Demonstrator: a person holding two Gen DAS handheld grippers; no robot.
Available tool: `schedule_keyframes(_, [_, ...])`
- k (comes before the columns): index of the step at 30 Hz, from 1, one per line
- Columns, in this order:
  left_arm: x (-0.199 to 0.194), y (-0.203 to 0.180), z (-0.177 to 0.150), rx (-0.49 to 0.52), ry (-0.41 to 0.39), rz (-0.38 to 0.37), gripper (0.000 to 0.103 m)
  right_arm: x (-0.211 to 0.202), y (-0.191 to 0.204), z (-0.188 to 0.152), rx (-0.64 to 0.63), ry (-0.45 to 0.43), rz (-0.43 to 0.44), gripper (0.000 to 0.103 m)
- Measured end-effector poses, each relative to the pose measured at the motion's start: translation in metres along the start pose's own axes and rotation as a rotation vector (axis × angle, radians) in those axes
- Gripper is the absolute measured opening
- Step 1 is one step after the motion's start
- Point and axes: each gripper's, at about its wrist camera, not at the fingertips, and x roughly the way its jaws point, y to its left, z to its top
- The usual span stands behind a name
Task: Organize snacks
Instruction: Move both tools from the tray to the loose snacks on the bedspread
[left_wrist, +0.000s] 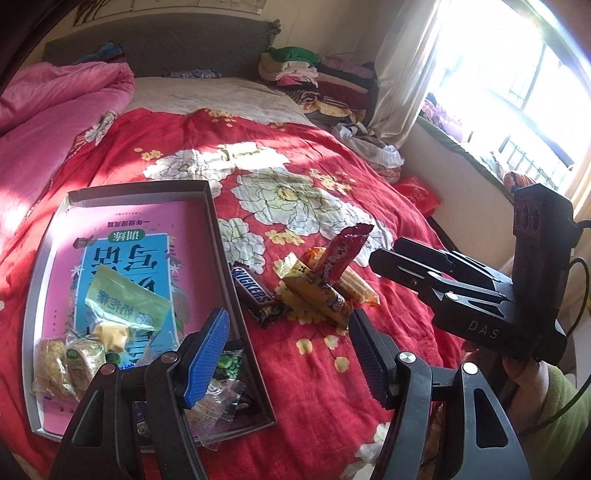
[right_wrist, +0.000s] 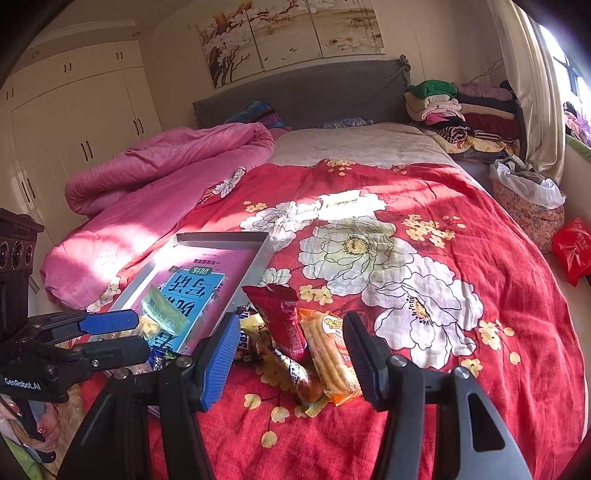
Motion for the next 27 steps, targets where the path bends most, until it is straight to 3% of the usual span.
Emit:
schedule_keyframes(16, [0.054, -0.026, 0.003, 0.068, 0.106, -0.048, 0.069, 0.039, -0.001, 0.002, -0.022, 0.102, 0.057, 0.056])
schedule_keyframes(25, [0.075, -0.017, 0.007, 0.028, 0.142, -0.071, 0.068, 0.066, -0.004, 0.004, -0.026, 0.145, 0.073, 0.037])
schedule_keyframes(27, [0.079, -0.014, 0.008, 0.008, 0.147, -0.082, 0.068, 0.069, -0.007, 0.003, -0.007, 0.145, 0.081, 0.026])
